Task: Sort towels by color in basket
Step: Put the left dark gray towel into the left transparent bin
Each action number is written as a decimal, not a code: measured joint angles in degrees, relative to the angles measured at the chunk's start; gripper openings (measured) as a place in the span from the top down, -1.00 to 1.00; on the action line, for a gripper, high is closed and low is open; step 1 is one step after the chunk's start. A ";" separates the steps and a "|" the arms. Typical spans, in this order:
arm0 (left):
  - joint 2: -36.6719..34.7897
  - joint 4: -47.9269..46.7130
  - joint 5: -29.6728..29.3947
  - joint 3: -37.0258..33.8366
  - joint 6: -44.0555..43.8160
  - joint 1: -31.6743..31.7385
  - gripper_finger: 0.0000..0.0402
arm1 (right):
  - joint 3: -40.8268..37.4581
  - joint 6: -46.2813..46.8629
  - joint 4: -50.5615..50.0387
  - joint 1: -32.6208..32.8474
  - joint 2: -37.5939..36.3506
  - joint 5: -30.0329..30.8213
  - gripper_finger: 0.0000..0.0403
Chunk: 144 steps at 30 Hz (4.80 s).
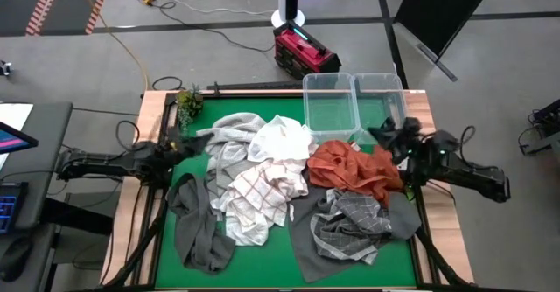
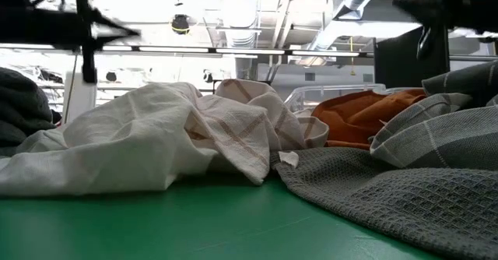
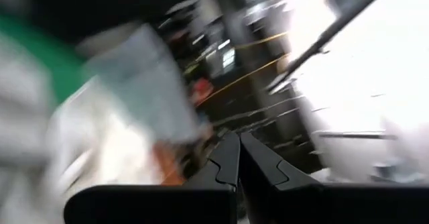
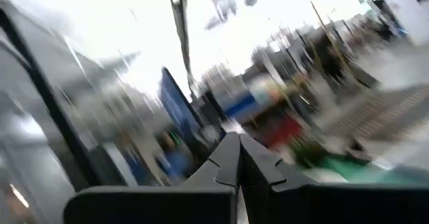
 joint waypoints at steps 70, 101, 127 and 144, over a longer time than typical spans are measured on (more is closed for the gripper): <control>72.72 -100.71 42.51 58.08 55.01 -21.98 0.06 | 81.77 -44.24 -65.26 1.33 71.68 -6.59 -0.29; 38.12 -65.31 -0.62 54.35 28.17 -20.57 0.99 | 86.51 -34.38 -65.08 5.23 71.73 -1.53 -0.29; 65.45 -32.79 29.77 79.58 54.96 8.30 0.99 | 90.82 -42.05 -46.99 7.45 80.59 -5.26 -0.29; 78.88 -38.88 30.17 103.70 67.18 9.31 0.99 | 90.84 -37.59 -43.99 9.74 84.49 -5.30 -0.29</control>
